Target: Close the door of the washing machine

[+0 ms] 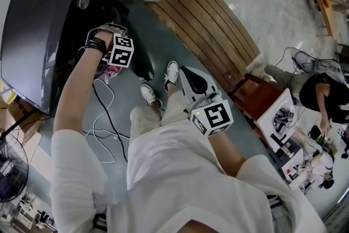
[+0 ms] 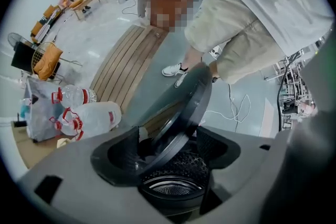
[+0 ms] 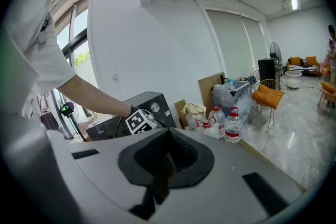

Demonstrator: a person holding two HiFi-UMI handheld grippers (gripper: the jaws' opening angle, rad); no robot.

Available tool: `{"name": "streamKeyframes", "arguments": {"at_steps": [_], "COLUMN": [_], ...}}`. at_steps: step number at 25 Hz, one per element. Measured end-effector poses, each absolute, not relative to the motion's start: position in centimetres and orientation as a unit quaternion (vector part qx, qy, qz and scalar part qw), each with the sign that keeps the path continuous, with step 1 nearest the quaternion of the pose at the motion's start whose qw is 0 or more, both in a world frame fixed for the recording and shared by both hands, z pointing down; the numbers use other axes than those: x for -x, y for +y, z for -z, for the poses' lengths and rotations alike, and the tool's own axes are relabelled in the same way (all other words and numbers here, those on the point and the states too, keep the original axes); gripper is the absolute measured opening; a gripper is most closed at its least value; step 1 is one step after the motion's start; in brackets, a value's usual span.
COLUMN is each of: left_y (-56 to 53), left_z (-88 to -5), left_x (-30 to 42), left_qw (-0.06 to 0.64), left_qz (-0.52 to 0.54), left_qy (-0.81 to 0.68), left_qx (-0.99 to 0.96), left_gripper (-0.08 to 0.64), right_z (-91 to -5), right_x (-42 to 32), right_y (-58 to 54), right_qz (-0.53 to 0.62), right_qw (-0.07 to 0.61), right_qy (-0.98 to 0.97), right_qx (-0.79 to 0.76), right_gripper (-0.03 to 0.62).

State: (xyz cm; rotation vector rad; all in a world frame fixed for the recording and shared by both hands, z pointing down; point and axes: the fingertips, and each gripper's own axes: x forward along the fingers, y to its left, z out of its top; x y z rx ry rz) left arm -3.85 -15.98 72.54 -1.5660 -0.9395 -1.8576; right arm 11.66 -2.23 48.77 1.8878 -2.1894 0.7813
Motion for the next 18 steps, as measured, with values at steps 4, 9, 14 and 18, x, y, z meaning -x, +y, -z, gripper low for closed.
{"name": "streamKeyframes", "arguments": {"at_steps": [4,9,14,18], "left_y": [-16.0,-15.9,-15.4,-15.6], "left_z": [-72.4,-72.4,-71.2,-71.2], "left_x": [5.6,7.5,7.9,9.6], "left_qw": [0.267,0.273,0.221,0.238], "left_qz": [0.692,0.695,0.696,0.703], "left_qy": [-0.355,-0.365,-0.345,-0.332], "left_qx": [0.569,0.556,0.589,0.582], "left_gripper": [0.337,0.345,0.344,0.341], "right_z": [-48.8,-48.7,-48.5,-48.5], "right_x": [-10.6,-9.4,-8.8,-7.6], "right_y": [-2.9,-3.5,-4.1,-4.6], "right_qz": [-0.261,-0.259,-0.259,-0.262], "right_qw": [0.075,0.074,0.072,0.071], "right_qy": [-0.733,-0.739,-0.742,-0.747], "right_qx": [-0.624,-0.617,-0.614,-0.607], "right_gripper": [-0.002,-0.002,-0.002,-0.002]}}
